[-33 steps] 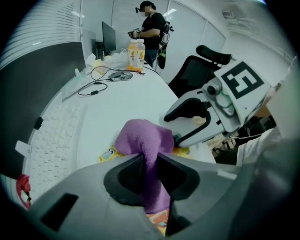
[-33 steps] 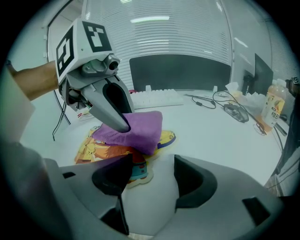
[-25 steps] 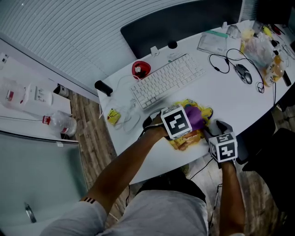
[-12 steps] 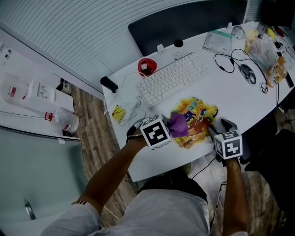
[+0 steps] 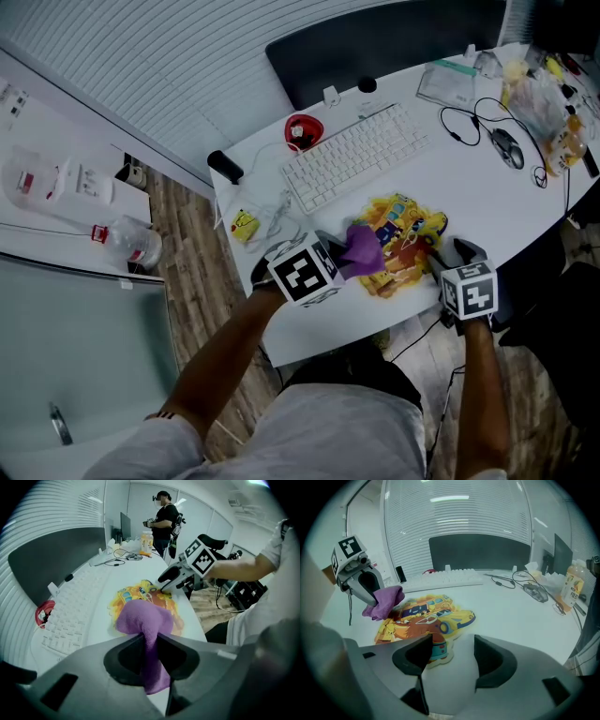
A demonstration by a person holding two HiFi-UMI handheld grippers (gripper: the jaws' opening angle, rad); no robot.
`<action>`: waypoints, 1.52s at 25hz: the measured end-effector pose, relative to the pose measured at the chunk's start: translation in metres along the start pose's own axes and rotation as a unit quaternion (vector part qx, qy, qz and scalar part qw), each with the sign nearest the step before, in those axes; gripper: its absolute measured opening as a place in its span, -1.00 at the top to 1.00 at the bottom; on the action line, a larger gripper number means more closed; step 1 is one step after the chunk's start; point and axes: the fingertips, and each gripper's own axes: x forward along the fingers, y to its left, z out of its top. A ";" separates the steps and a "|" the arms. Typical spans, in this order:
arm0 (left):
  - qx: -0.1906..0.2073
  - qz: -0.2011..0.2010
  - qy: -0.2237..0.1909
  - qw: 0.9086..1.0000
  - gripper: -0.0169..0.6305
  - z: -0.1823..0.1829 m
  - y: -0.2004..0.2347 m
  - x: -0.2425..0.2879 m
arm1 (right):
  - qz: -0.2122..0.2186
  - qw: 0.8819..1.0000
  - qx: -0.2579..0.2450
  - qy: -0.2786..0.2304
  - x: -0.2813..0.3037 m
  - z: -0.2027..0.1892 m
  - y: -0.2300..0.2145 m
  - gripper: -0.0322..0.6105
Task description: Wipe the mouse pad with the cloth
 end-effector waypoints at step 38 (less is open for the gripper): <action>0.082 -0.091 0.051 0.991 0.70 0.079 -0.060 0.081 | -0.083 0.986 0.105 -0.102 -0.060 0.012 -0.064 0.15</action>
